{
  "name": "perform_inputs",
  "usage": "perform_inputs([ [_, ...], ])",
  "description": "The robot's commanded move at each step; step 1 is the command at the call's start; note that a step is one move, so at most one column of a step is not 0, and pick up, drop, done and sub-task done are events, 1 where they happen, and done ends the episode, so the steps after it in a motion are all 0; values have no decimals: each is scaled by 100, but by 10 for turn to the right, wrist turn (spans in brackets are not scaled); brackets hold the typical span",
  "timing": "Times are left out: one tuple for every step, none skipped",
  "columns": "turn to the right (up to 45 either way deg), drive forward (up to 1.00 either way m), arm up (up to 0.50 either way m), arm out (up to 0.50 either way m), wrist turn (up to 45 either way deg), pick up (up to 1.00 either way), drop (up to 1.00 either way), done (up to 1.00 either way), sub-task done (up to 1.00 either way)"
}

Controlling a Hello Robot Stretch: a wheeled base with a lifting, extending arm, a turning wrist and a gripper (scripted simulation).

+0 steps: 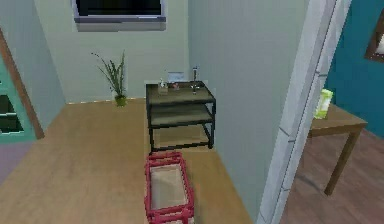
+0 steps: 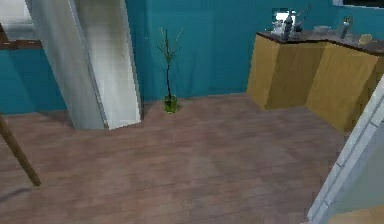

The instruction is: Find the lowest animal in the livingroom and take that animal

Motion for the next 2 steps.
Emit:
perform_inputs([
  [-420, 0, 0, 0, 0, 0, 0, 0, 0],
  [0, 90, 0, 0, 0, 0, 0, 0, 0],
])
